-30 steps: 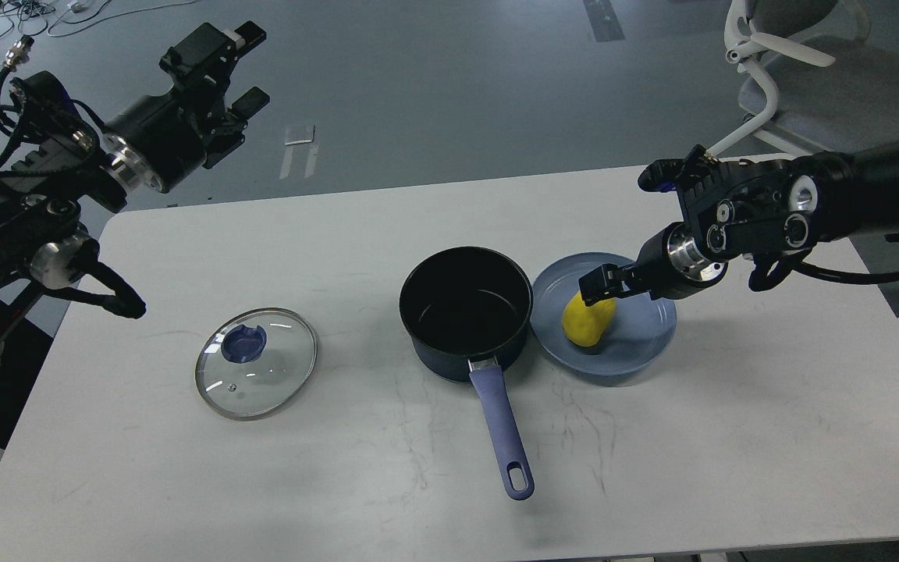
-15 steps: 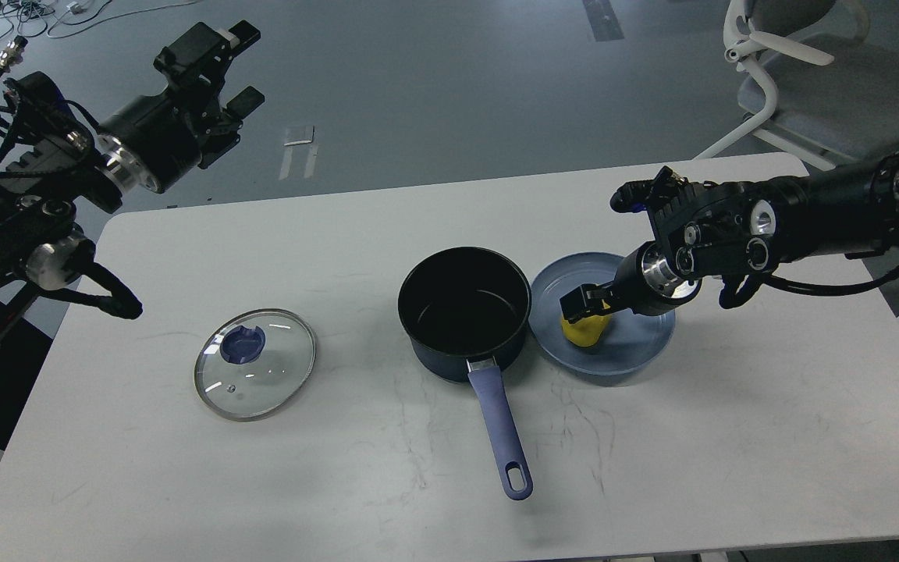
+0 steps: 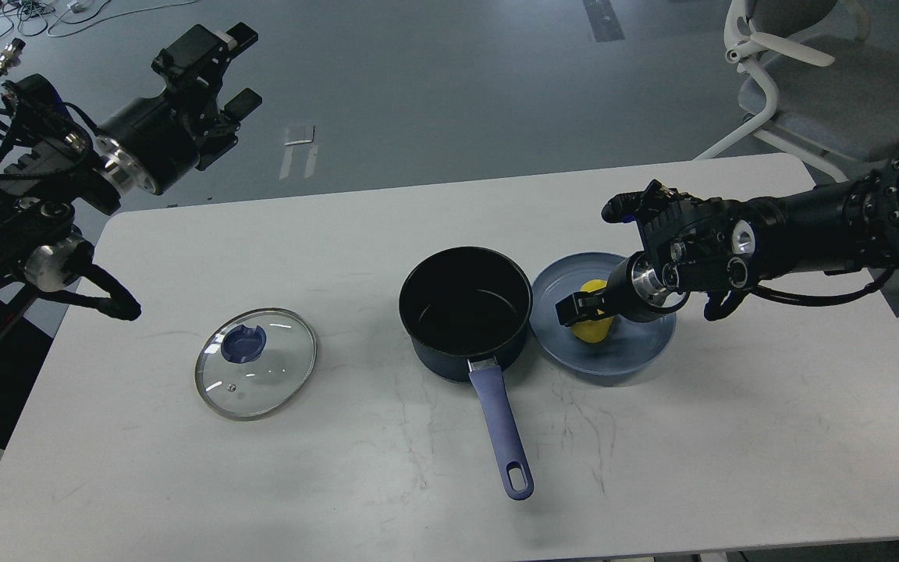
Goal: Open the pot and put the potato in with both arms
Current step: 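Reach the right gripper down to the yellow potato and grasp it, then lift the potato with the right gripper over the saucepan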
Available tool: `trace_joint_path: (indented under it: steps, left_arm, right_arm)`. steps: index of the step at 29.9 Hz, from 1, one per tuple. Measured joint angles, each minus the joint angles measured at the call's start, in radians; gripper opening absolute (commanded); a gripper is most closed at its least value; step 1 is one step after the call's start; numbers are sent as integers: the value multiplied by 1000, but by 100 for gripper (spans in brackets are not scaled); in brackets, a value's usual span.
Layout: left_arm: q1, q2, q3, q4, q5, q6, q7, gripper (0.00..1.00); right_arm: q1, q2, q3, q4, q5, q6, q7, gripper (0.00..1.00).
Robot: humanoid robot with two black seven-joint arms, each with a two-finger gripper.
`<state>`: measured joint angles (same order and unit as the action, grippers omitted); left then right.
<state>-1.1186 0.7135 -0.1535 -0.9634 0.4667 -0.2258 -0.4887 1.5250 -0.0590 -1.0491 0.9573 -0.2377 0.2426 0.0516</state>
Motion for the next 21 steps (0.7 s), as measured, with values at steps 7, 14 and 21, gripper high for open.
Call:
trace_joint_path:
  steps: [7,14,21]
  left_arm:
    - [0,0,0,0,0,-1,0,98]
    - [0,1,0,0,0,-1,0,98]
    - [0,2,0,0,0,-3,0,98]
  right_arm:
    - [3,-2,-1,0,-1,9,-16,2]
    - [14,-3,-2,0,-2,10,-23,2]
    - [54,-13,-2,18,-3,12,-24,2]
